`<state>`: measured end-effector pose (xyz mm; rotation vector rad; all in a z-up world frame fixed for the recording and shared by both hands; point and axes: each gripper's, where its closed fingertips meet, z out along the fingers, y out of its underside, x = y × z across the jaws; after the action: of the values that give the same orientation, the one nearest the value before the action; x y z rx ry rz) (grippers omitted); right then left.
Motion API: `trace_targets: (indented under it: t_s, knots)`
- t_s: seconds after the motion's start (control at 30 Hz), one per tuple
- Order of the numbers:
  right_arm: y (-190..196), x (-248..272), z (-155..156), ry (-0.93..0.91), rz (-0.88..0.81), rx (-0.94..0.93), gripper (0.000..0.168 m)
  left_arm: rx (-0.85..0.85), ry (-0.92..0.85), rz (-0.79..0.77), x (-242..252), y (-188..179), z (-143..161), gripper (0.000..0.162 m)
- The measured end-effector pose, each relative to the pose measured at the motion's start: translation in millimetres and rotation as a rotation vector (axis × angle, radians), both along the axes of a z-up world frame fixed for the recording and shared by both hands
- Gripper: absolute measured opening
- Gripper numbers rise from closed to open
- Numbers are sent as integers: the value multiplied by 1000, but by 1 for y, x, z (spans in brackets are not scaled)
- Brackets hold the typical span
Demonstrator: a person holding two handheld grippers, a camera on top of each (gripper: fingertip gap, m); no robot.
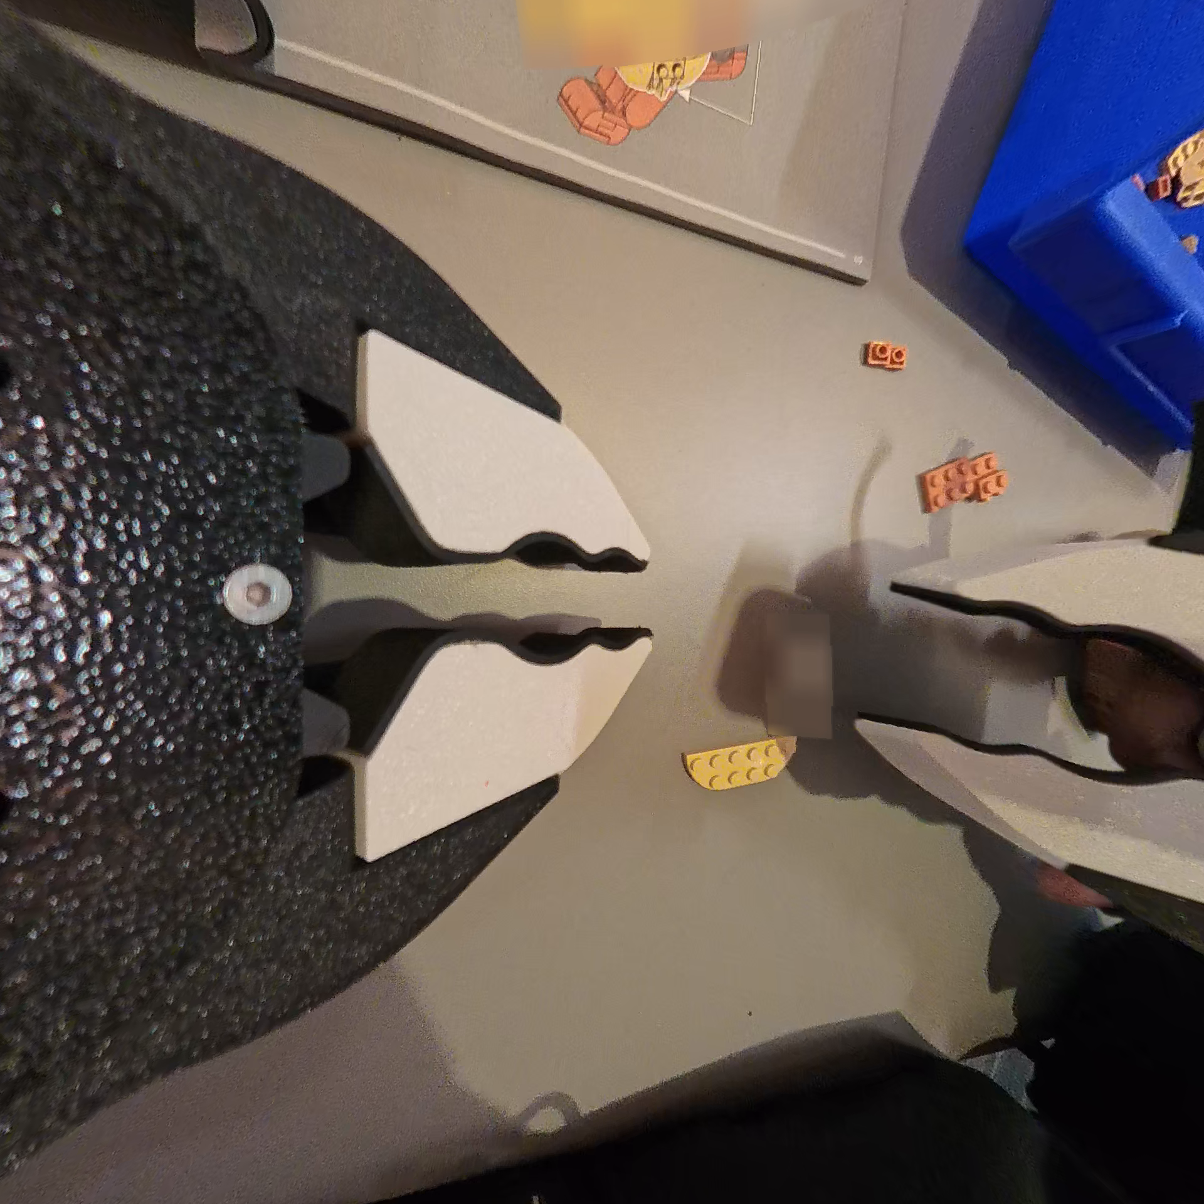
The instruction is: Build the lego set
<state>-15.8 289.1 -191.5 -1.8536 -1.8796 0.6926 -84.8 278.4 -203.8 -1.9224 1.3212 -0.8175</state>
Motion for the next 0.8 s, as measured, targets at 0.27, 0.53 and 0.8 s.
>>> trace_targets:
  t_s: [0.27, 0.53, 0.8]
  knots:
    - [11, 7, 15, 241, -152, -65, 35, -22, -11, -3, 0, 0, 0, 16]
    - [5, 7, 34, 307, -134, -56, 34, -39, -26, -1, 0, 1, 2, 16]
    - [21, 24, 54, 353, -201, 23, 32, -36, -14, -5, 0, 0, 0, 16]
